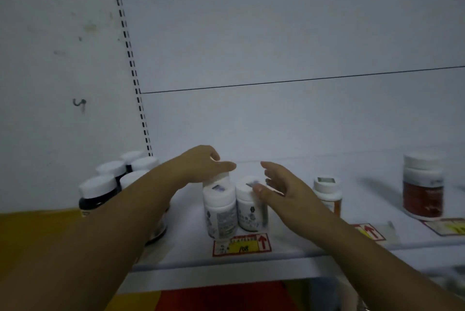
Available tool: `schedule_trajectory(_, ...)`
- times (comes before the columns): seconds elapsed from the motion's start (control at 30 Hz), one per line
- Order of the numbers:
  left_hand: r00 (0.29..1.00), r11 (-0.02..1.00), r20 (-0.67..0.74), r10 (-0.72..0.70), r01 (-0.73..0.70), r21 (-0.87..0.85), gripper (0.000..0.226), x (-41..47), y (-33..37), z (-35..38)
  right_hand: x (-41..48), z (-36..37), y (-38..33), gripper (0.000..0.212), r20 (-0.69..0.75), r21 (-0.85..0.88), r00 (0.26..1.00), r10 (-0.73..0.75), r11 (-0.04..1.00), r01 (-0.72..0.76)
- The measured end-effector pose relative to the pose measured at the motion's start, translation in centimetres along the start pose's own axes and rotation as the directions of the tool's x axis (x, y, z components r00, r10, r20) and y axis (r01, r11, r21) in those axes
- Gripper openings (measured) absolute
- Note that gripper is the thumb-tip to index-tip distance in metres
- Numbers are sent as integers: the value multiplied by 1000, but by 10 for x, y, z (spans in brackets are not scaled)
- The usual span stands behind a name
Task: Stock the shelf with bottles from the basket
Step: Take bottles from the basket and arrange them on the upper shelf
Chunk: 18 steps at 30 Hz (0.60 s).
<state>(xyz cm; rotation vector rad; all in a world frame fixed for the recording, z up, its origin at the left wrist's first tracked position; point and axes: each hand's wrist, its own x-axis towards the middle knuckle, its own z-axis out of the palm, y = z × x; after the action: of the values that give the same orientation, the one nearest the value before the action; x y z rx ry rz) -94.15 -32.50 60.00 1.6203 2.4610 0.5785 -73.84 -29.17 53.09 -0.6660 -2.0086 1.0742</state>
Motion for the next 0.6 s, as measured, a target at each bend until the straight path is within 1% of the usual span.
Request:
schedule_trajectory(0.07, 980, 993, -165, 114, -112, 21, 48, -6, 8, -2, -13, -10, -8, 39, -42, 0, 998, -37, 999, 37)
schedule_trajectory(0.13, 910, 960, -332, 249, -277, -38, 35, -19, 30, -2, -31, -24, -13, 34, -56, -18, 996, -75, 997, 74)
schedule_trajectory(0.2, 841, 898, -417, 344, -424, -116, 22, -36, 62, 3, -51, -43, -15, 33, -71, -30, 992, -101, 995, 99)
schedule_trajectory(0.27, 810, 852, -403, 426, -509, -122, 20, -55, 100, 16, -71, -69, -14, 31, -89, -1, 990, -106, 994, 106)
schedule_trajectory(0.33, 797, 830, -340, 499, -553, -76, 26, -68, 139, 36, -93, -102, -10, 27, -101, 32, 989, -112, 993, 116)
schedule_trajectory(0.4, 785, 806, -296, 545, -587, -72, 29, -80, 180, 59, -119, -141, 1, 24, -114, 15, 988, -106, 994, 108)
schedule_trajectory(0.5, 770, 759, -262, 581, -629, -166, 21, -102, 247, 99, -167, -209, 28, 24, -168, 13, 986, -10, 1000, 12)
schedule_trajectory(0.6, 760, 696, -184, 624, -647, -313, 12, -125, 309, 158, -219, -276, 68, 13, -240, 75, 966, 94, 994, -78)
